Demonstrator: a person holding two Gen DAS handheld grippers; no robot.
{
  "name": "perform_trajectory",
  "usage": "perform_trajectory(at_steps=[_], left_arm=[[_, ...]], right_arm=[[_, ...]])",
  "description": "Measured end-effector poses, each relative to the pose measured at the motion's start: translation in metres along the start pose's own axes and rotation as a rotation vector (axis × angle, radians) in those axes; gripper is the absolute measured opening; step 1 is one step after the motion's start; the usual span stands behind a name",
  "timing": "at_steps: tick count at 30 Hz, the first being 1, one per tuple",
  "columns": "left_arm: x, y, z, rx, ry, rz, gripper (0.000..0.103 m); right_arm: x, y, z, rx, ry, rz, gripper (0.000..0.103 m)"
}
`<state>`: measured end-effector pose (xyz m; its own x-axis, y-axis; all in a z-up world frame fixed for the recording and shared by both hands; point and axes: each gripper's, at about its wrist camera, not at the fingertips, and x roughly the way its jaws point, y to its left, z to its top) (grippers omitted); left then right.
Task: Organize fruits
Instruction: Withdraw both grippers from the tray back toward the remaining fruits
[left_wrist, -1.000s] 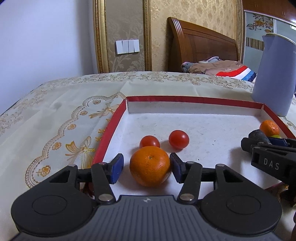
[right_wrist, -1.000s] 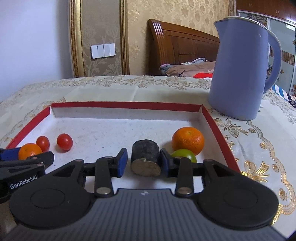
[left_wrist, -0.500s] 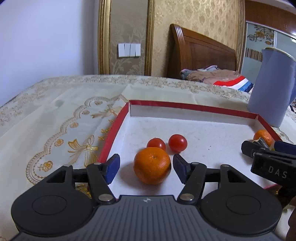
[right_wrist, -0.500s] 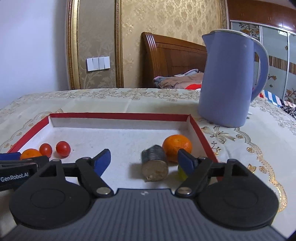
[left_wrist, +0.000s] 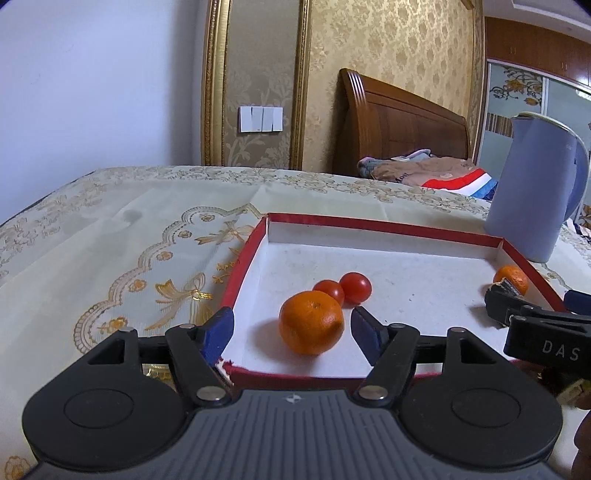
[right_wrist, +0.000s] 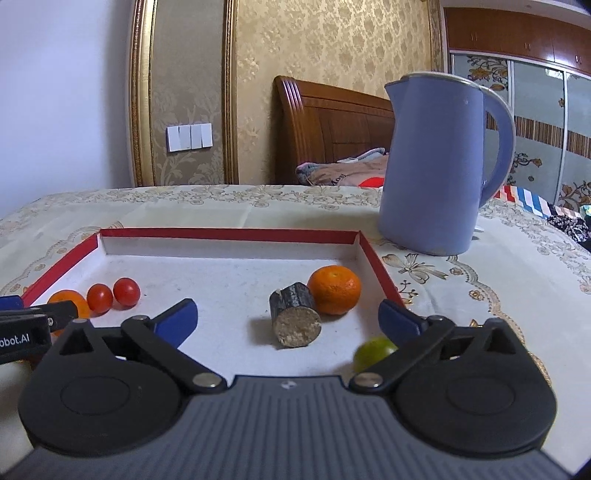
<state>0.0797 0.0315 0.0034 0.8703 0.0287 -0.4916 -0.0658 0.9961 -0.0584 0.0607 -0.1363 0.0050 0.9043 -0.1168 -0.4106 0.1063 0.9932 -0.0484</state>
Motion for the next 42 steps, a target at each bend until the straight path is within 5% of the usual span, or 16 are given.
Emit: perform_trajectory(at_steps=[9,42], left_arm=[[-0.018,-0.007,-0.010,0.065,-0.027,-0.004,0.070],[-0.052,0.004,-0.029,0.036,0.007,-0.100,0.073]], right_arm=[[-0.020,-0.011,-0.009,0.059,0.015,0.052,0.103],[-0.069,-0.041,-0.033,0.132,0.040,0.105,0.103]])
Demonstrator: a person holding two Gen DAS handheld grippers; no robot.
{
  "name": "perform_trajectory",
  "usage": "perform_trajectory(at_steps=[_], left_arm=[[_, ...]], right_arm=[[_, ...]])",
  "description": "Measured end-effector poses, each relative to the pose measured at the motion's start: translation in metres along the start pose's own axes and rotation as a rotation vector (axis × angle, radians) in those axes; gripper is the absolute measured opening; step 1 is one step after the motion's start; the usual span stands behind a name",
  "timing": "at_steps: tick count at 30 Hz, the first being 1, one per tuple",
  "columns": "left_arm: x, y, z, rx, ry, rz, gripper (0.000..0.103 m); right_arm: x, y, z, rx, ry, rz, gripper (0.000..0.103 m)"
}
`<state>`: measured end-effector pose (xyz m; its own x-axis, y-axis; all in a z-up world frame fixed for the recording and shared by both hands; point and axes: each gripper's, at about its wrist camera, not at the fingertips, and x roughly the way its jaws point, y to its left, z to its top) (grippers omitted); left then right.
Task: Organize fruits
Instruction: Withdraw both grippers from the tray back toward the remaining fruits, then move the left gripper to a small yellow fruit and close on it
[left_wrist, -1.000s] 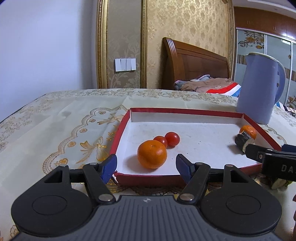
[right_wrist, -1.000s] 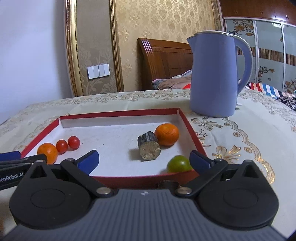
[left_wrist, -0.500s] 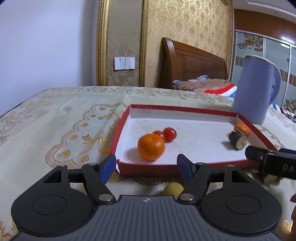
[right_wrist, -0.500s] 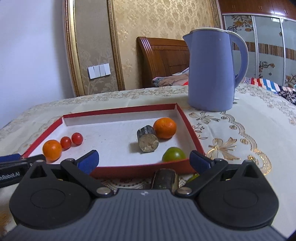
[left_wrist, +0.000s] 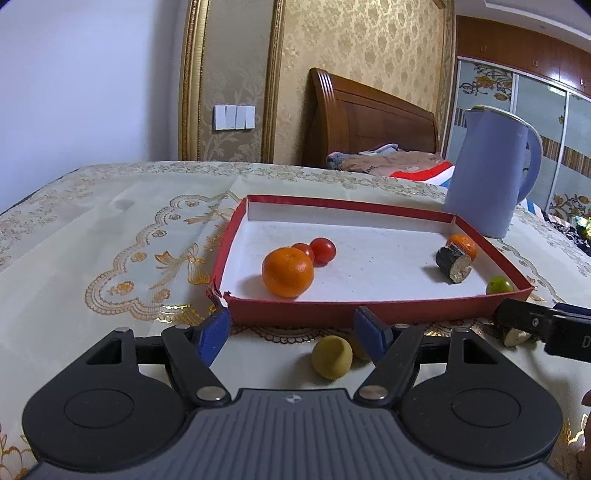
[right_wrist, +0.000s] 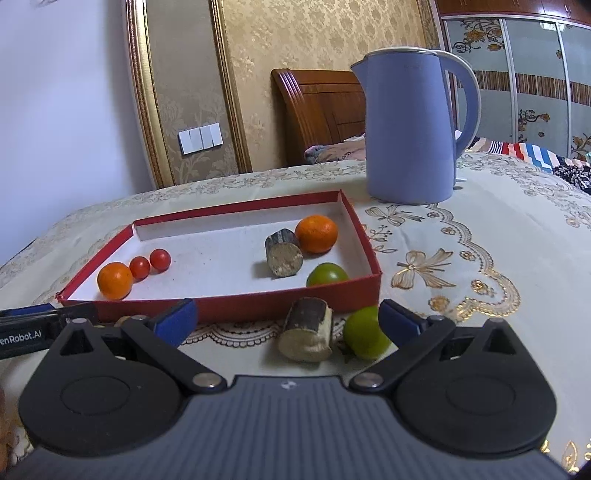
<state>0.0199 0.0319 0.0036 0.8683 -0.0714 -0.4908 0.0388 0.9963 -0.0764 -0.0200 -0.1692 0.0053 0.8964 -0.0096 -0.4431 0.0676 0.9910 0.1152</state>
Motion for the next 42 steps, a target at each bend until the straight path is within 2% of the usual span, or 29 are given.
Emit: perform_trajectory(at_steps=[5,8,14,21,29,33,42], left_arm=[[-0.004,-0.001,-0.006,0.026,0.027,-0.054,0.073],[-0.008,-0.005,-0.009,0.051,0.016,-0.061,0.074],[-0.006,-0.009,-0.012,0.077,0.033,-0.056,0.074],[-0.001,-0.005,-0.012,0.060,0.063,-0.045,0.077],[0.003,-0.004,-0.012,0.049,0.086,-0.042,0.079],[0.004,-0.003,-0.012,0.046,0.092,-0.041,0.079],[0.004,-0.003,-0.012,0.043,0.096,-0.040,0.079]], right_arm=[[-0.018,-0.015,-0.005,0.027,-0.044,-0.019,0.103],[-0.030,-0.028,-0.010,0.047,-0.062,-0.048,0.103],[-0.039,-0.057,-0.015,0.068,0.015,-0.095,0.103],[-0.031,-0.076,-0.019,0.145,0.073,-0.101,0.103],[-0.012,-0.069,-0.009,0.077,0.101,-0.211,0.103],[0.001,-0.070,-0.005,0.062,0.138,-0.217,0.103],[0.011,-0.060,0.003,-0.021,0.110,-0.213,0.103]])
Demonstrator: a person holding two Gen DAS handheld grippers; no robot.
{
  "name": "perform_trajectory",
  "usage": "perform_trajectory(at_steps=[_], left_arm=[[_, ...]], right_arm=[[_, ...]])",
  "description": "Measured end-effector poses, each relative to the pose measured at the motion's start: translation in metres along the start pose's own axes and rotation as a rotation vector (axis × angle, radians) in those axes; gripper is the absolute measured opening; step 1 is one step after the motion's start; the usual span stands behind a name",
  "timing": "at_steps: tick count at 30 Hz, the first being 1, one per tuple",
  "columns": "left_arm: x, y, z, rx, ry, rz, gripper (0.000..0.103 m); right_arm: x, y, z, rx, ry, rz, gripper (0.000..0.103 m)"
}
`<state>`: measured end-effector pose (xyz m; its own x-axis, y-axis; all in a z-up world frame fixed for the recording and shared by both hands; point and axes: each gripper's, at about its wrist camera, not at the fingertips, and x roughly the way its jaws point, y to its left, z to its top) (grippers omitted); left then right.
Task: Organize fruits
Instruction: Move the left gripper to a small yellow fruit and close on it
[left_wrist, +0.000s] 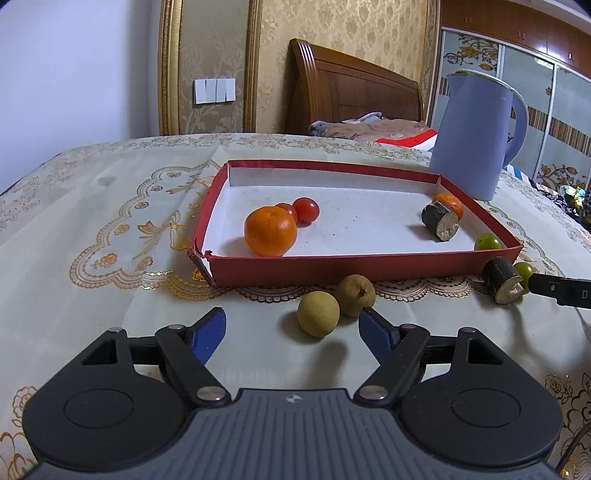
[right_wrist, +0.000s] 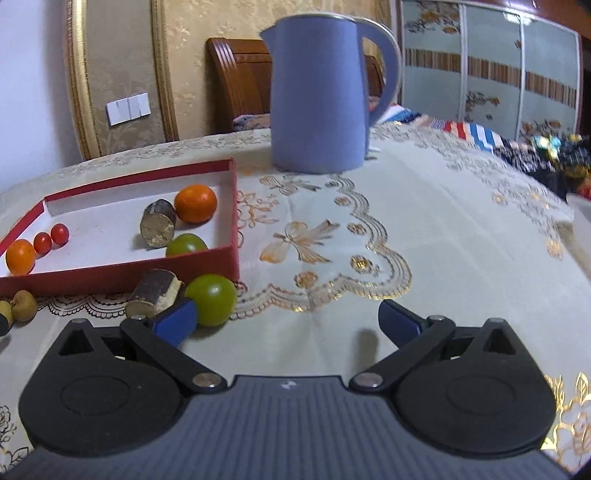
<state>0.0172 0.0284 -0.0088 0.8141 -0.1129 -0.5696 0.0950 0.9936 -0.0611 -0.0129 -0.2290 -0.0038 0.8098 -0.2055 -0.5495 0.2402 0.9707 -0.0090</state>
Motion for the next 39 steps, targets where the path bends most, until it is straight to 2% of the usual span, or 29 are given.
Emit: perform_trajectory(at_steps=[4,8,17,19,25,30,36,39], left_arm=[[0.000,0.001,0.000,-0.005,0.000,-0.001,0.079],[0.000,0.000,0.000,-0.001,0.003,-0.001,0.079],[0.000,0.000,0.000,-0.002,0.005,0.001,0.079],[0.000,0.001,0.001,-0.002,0.004,0.001,0.079],[0.001,-0.002,0.000,0.017,0.004,0.010,0.079],[0.002,-0.007,0.000,0.041,-0.008,0.022,0.079],[0.004,-0.003,0.001,0.024,0.000,0.020,0.079],[0.004,-0.011,0.001,0.072,0.000,0.011,0.079]], right_arm=[[-0.004,0.000,-0.005,-0.048,0.025,0.039,0.103],[-0.001,0.003,-0.001,-0.057,0.014,0.012,0.103],[0.023,0.014,0.007,-0.087,0.087,0.048,0.101],[0.021,0.012,0.006,-0.076,0.076,0.055,0.098],[0.021,0.009,0.005,-0.057,0.072,0.064,0.097],[0.022,0.009,0.005,-0.057,0.074,0.065,0.098],[0.023,0.010,0.005,-0.061,0.082,0.063,0.102],[0.023,0.010,0.005,-0.066,0.083,0.059,0.102]])
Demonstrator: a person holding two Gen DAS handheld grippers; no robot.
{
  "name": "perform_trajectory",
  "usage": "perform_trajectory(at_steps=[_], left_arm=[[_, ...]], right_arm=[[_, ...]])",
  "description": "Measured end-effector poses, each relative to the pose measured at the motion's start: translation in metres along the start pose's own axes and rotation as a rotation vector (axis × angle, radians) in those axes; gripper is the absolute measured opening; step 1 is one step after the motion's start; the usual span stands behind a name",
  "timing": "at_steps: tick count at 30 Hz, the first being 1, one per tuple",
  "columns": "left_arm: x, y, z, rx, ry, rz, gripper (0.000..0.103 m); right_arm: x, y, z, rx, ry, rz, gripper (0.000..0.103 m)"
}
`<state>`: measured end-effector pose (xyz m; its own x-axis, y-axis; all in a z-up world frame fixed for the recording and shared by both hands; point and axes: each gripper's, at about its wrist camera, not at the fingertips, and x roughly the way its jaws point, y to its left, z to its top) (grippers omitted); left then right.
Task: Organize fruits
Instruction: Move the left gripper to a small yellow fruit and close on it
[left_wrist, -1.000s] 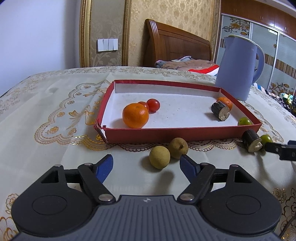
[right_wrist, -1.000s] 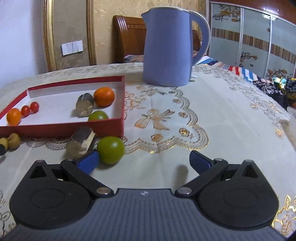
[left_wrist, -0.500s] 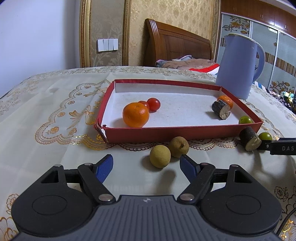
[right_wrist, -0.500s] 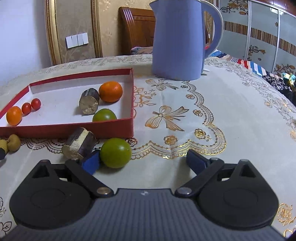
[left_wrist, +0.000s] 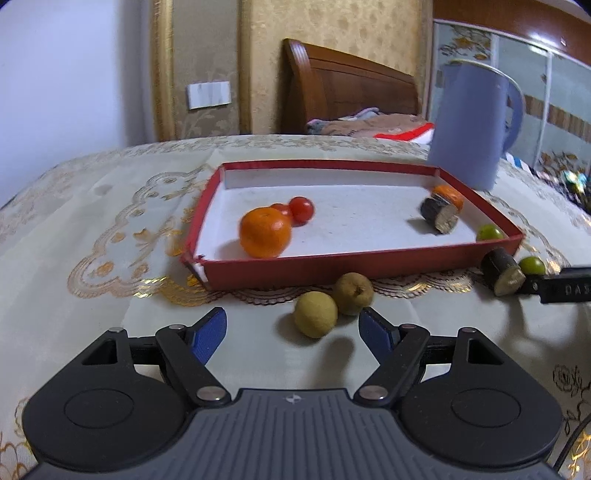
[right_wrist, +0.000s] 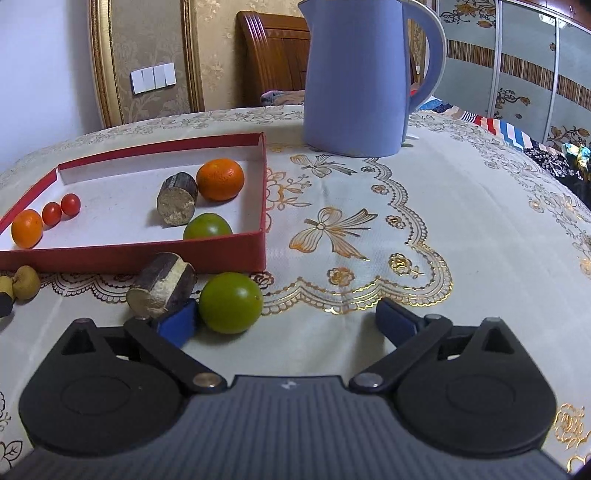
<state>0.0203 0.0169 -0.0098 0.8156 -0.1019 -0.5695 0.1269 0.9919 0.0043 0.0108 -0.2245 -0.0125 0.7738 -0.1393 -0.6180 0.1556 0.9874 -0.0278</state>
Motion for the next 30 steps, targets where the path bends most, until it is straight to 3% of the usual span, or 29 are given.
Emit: perform_trajectory(at_steps=[3,5,21,25,30], left_arm=[[0.002,-0.006,0.000,0.035,0.004,-0.002,0.070],[0.005,-0.004,0.001,0.028,0.020,-0.004,0.039],[0.013,-0.006,0.007,0.058,0.018,0.004,0.037],[0.012,-0.006,0.006,0.062,0.014,0.004,0.026],[0.010,-0.004,0.005,0.050,0.009,0.007,0.026]], right_arm=[[0.000,0.000,0.000,0.003,-0.001,0.003,0.102],[0.001,0.001,0.000,0.002,-0.001,0.001,0.102],[0.000,-0.001,0.000,0.005,-0.002,0.003,0.103],[-0.001,-0.002,-0.001,0.013,-0.011,0.000,0.099],[-0.003,-0.004,-0.001,0.020,-0.020,0.005,0.094]])
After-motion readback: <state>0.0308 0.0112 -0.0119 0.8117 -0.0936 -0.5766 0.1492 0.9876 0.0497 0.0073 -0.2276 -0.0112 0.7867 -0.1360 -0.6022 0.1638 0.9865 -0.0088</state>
